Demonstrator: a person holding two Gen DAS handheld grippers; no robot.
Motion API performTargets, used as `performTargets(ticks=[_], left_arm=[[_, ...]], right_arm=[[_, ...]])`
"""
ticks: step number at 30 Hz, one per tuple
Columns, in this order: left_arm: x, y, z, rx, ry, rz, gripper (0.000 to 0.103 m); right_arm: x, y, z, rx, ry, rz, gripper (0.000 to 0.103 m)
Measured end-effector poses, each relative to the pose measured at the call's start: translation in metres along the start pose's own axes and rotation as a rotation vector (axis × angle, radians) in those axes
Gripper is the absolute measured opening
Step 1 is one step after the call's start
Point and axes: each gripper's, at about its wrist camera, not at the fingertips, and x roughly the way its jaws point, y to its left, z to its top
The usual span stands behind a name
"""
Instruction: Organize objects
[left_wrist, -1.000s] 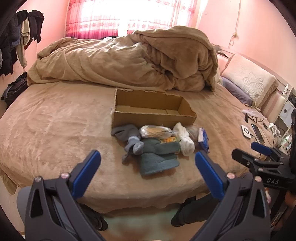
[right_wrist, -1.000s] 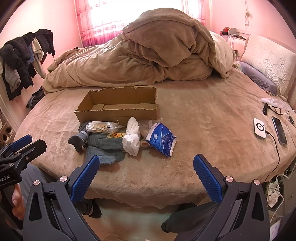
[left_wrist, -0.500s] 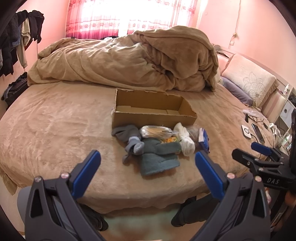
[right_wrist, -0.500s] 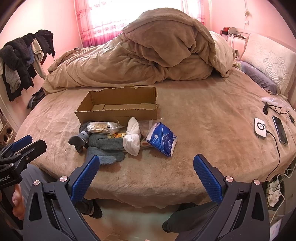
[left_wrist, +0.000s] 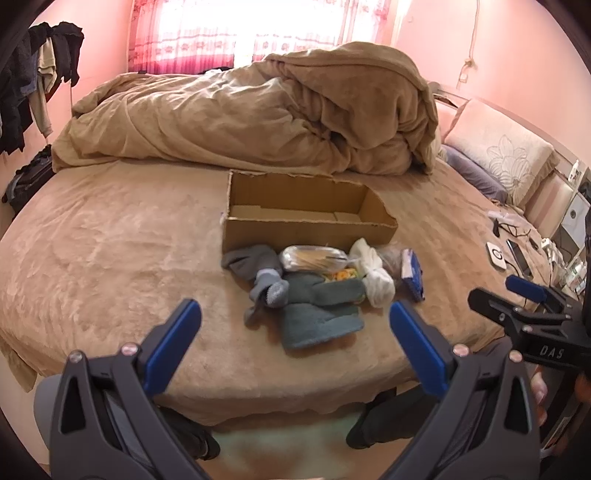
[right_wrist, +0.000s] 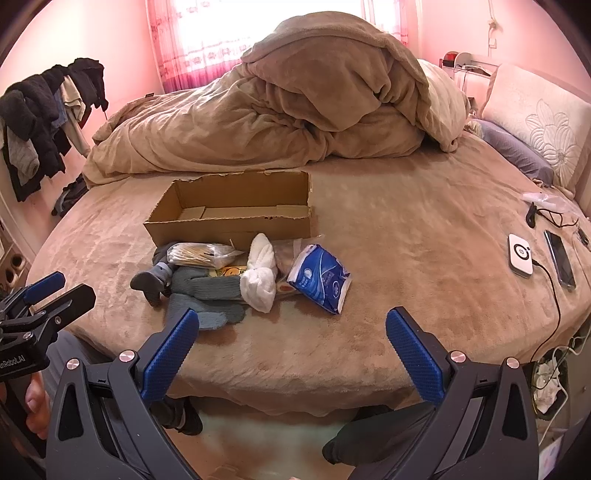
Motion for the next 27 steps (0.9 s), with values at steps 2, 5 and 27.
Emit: performTargets(ticks=[2,5,27], left_arm=[[0.004,0.0,0.001,0.006,0.004,0.0,0.102],[0.013,0.001,0.003,0.011,0.008,-0.006,0.102],[0.141,0.038,0.006,-0.005,0.138,0.017,0.086]], right_arm=[[0.004,-0.002,0.001,0.003,0.006,0.0,0.103],[0.011,-0.012,0.006,0.008,0.013,-0.001,0.103],[0.118,-0.058,0.019,0.068,0.109,0.02,0.101]])
